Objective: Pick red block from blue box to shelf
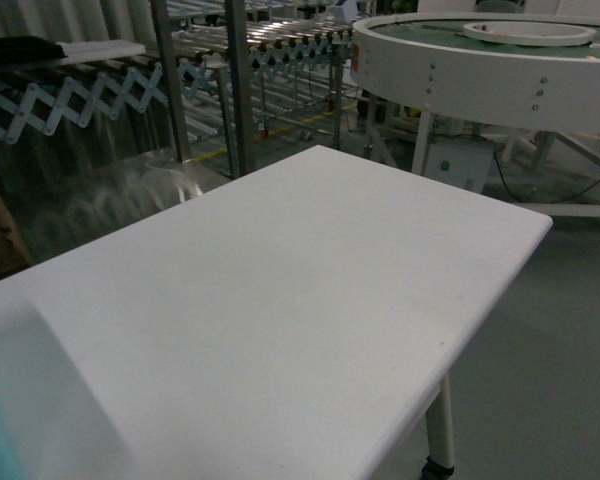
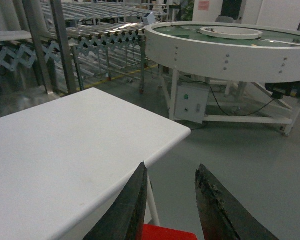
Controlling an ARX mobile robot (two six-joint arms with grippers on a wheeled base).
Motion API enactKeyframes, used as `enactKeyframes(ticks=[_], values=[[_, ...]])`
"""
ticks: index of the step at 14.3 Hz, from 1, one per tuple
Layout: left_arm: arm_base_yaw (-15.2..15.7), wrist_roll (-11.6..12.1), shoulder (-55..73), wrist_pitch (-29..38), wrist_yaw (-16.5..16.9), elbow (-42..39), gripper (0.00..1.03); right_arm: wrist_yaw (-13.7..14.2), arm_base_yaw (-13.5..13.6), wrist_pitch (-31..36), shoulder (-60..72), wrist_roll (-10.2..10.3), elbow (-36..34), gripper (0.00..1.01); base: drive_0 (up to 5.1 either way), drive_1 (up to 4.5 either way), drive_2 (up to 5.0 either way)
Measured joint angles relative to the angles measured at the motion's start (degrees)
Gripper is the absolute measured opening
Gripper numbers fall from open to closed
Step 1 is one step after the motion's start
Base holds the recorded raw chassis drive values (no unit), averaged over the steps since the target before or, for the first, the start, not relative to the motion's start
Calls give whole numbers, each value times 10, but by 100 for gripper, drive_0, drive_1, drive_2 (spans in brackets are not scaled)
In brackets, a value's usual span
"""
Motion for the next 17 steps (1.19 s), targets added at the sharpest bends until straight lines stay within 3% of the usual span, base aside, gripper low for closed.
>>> enactKeyframes(ticks=[13, 17], values=[[0, 0, 0, 0, -2, 0, 98, -1, 1, 0, -1, 0, -1, 25, -181, -181, -181], [-1, 0, 0, 0, 0, 0, 98, -1, 3, 0, -2, 0, -1, 25, 401, -226, -226]])
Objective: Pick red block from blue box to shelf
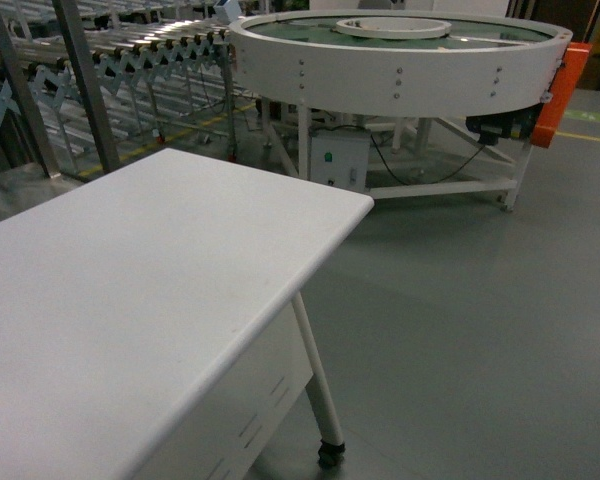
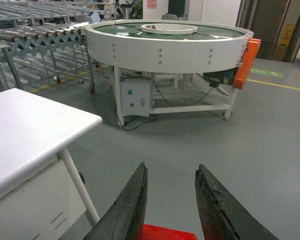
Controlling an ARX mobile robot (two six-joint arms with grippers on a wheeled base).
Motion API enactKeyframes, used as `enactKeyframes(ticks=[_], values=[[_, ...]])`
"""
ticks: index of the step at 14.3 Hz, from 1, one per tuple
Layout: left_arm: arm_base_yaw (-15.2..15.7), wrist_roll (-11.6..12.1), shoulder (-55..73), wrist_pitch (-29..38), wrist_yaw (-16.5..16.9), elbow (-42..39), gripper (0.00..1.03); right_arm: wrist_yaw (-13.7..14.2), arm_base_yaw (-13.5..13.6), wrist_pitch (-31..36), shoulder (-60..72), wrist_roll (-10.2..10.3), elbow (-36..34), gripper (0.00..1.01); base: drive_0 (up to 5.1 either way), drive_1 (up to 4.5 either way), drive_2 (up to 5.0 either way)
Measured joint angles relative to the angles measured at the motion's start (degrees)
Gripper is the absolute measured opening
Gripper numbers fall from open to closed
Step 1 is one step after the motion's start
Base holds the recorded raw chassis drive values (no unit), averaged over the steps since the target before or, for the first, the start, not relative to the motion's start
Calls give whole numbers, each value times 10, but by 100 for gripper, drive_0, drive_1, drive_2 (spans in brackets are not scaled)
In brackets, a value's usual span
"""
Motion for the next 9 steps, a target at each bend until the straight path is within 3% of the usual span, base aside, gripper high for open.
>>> enactKeyframes(ticks=[6, 9], values=[[1, 0, 0, 0, 2, 0, 98, 2, 0, 2, 0, 0, -2, 25, 401, -226, -226], [1, 0, 0, -1, 0, 0, 98, 0, 0, -3, 1, 0, -4, 25, 267, 234, -481]])
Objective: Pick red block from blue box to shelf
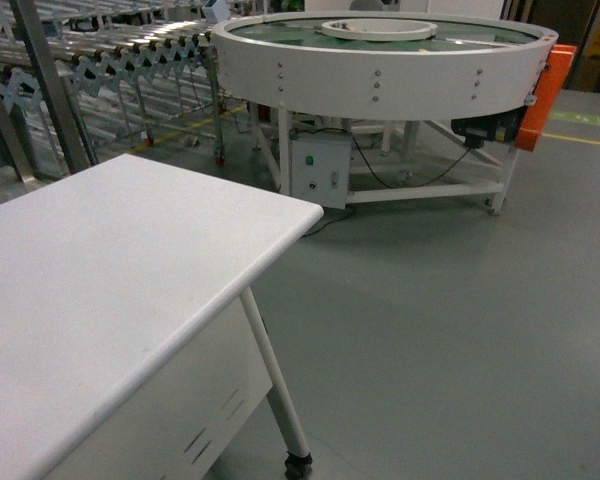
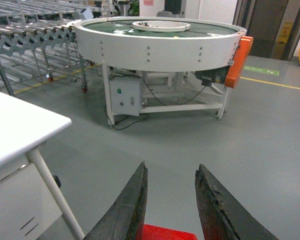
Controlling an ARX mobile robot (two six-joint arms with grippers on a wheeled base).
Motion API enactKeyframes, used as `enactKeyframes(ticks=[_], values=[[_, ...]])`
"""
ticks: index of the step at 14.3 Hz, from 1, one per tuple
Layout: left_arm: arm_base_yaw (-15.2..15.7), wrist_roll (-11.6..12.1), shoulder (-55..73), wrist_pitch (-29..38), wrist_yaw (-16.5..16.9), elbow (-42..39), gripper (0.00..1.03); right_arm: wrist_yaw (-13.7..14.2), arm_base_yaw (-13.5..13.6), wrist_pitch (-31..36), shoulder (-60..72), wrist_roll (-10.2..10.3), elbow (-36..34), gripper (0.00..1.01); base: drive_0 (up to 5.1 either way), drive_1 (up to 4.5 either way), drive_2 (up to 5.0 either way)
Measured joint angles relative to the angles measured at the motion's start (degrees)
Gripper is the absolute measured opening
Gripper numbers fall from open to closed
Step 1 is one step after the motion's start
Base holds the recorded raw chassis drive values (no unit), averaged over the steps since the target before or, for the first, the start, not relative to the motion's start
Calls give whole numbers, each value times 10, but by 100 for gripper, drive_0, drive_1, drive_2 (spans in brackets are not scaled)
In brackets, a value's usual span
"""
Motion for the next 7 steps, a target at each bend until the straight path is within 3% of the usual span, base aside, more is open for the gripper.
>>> enactKeyframes(ticks=[2, 7], values=[[0, 0, 0, 1, 0, 0, 98, 0, 0, 3, -1, 0, 0, 25, 256, 241, -492], [0, 0, 0, 1, 1, 0, 98, 0, 0, 3, -1, 0, 0, 25, -3, 377, -382]])
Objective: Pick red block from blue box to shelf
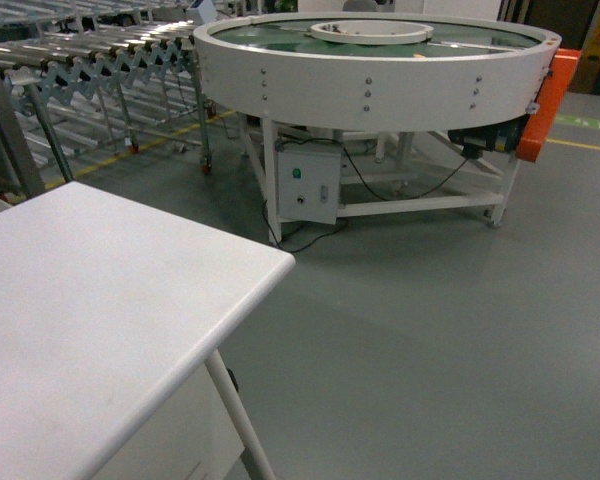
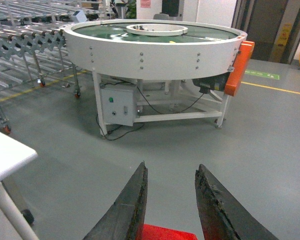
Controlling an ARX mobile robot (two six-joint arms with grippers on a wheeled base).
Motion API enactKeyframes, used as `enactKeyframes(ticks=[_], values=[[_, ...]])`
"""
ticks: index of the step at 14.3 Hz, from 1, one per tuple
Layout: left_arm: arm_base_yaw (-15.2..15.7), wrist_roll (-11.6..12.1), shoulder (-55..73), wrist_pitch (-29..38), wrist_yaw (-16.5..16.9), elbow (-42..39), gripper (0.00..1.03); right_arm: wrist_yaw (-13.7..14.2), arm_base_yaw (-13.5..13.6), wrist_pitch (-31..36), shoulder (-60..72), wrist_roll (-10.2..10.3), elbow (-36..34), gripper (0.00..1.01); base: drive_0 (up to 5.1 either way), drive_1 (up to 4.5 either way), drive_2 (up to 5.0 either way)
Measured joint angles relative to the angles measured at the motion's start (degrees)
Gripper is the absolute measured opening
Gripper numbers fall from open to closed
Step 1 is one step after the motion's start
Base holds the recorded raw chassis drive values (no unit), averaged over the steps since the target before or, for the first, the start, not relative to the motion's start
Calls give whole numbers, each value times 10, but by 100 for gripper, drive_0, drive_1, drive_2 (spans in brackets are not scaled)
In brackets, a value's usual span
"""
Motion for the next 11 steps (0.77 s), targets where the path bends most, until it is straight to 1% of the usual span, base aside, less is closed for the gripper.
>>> enactKeyframes(ticks=[6, 11], values=[[0, 0, 0, 0, 0, 0, 98, 0, 0, 1, 0, 0, 0, 25, -171, 207, -549], [0, 0, 0, 0, 0, 0, 98, 0, 0, 2, 0, 0, 0, 25, -173, -173, -173]])
